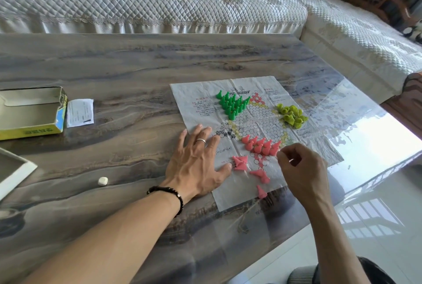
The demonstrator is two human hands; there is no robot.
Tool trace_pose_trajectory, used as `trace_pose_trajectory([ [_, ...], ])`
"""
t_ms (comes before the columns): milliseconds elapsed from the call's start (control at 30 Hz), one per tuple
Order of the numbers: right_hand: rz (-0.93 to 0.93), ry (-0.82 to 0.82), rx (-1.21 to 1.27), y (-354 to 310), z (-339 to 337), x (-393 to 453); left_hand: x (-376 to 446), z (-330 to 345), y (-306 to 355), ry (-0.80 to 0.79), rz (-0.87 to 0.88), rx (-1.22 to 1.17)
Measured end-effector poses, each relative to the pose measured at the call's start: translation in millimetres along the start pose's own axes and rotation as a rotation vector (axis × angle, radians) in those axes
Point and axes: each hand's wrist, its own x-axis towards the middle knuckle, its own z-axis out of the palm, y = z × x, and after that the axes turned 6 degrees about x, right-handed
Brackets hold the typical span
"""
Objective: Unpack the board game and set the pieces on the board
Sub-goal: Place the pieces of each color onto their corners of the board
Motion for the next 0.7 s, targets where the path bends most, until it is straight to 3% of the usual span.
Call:
trace_pose_trajectory([
  [167, -0.027, -0.206, 0.013, 2.5, -1.8, -19.3, 0.2, -0.2, -0.8, -0.001, 0.004, -0.005],
  [533, -0.042, -0.413, -0.038, 7.8, -6.8, -24.6, 0.3, 0.7, -0.1, 0.019, -0.001, -0.002],
  [700, -0.024, -0.249, 0.034, 8.4, -6.8, -20.1, -0.7, 0.5, 0.0, 0.022, 0.001, -0.009],
])
